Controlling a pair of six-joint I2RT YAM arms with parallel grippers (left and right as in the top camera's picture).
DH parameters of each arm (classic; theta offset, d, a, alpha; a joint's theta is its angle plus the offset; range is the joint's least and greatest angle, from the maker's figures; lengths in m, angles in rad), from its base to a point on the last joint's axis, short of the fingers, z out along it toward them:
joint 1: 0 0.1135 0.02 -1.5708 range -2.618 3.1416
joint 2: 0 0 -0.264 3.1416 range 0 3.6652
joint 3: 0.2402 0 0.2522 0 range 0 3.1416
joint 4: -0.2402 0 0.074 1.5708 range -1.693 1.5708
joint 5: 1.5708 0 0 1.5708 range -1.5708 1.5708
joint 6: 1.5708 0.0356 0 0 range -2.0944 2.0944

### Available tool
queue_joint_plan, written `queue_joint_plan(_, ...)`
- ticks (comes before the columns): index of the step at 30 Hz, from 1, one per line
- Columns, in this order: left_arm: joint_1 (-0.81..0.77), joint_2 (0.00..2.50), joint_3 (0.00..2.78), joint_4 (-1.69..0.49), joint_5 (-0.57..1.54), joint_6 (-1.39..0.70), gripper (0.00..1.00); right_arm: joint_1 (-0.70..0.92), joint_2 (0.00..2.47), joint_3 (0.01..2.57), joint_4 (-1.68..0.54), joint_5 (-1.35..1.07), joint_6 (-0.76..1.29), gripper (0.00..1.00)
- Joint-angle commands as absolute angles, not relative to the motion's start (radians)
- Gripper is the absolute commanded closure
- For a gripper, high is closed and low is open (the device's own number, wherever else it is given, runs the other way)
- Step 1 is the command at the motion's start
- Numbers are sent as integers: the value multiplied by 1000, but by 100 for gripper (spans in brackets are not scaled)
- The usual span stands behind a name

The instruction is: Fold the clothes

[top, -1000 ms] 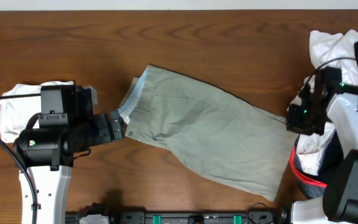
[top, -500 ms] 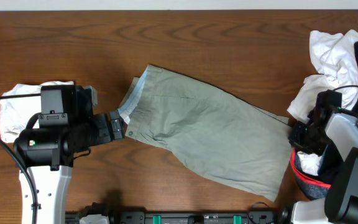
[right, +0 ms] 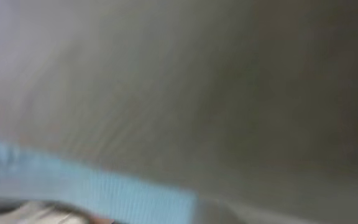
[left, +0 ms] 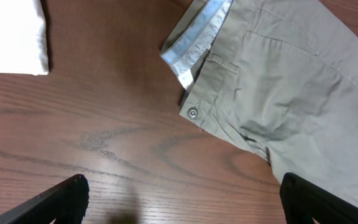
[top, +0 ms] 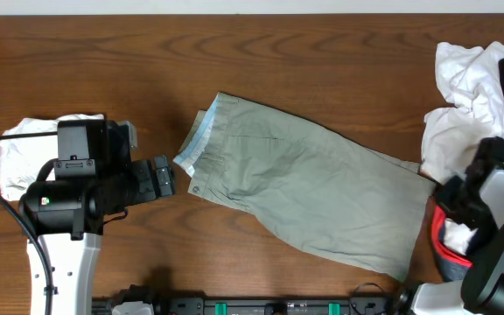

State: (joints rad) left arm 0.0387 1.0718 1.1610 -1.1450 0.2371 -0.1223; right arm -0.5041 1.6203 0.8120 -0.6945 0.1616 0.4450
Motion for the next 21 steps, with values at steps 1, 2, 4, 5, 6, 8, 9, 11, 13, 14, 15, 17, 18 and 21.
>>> queue_joint_plan(1, 44, 1072, 1181, -1147, 243, -102, 2, -533, 1647, 826, -694, 136, 403, 84)
queue_joint_plan(2, 44, 1072, 1181, -1147, 243, -102, 2, -531, 1647, 826, -696, 93, 365, 83)
queue_joint_plan(4, 44, 1072, 1181, -1147, 243, -102, 2, -530, 1648, 823, -709, 101, 364, 83)
queue_joint_plan(5, 44, 1072, 1181, -1147, 243, -102, 2, -530, 1648, 823, -716, 133, 392, 83)
queue_joint_plan(6, 44, 1072, 1181, -1147, 243, -102, 2, -532, 1648, 822, -719, 173, 423, 83)
queue_joint_plan(8, 44, 1072, 1181, -1148, 243, -101, 2, -532, 1648, 823, -717, 249, 476, 83)
queue_joint_plan(9, 44, 1072, 1181, -1148, 243, -102, 2, -532, 1647, 823, -715, 285, 503, 84)
queue_joint_plan(11, 44, 1072, 1181, -1148, 243, -102, 2, -532, 1647, 823, -714, 363, 578, 84)
queue_joint_plan(13, 44, 1072, 1181, -1148, 243, -102, 2, -535, 1647, 823, -705, 408, 642, 85)
queue_joint_plan(14, 44, 1072, 1181, -1148, 243, -102, 2, -540, 1647, 824, -690, 409, 647, 85)
queue_joint_plan(15, 44, 1072, 1181, -1148, 243, -102, 2, -546, 1647, 824, -670, 408, 647, 85)
queue_joint_plan(17, 44, 1072, 1181, -1148, 243, -102, 2, -559, 1646, 826, -634, 406, 646, 85)
queue_joint_plan(18, 44, 1072, 1181, -1148, 243, -102, 2, -564, 1645, 828, -619, 402, 642, 85)
queue_joint_plan(21, 44, 1072, 1181, -1148, 243, -102, 2, -572, 1644, 844, -600, 377, 620, 85)
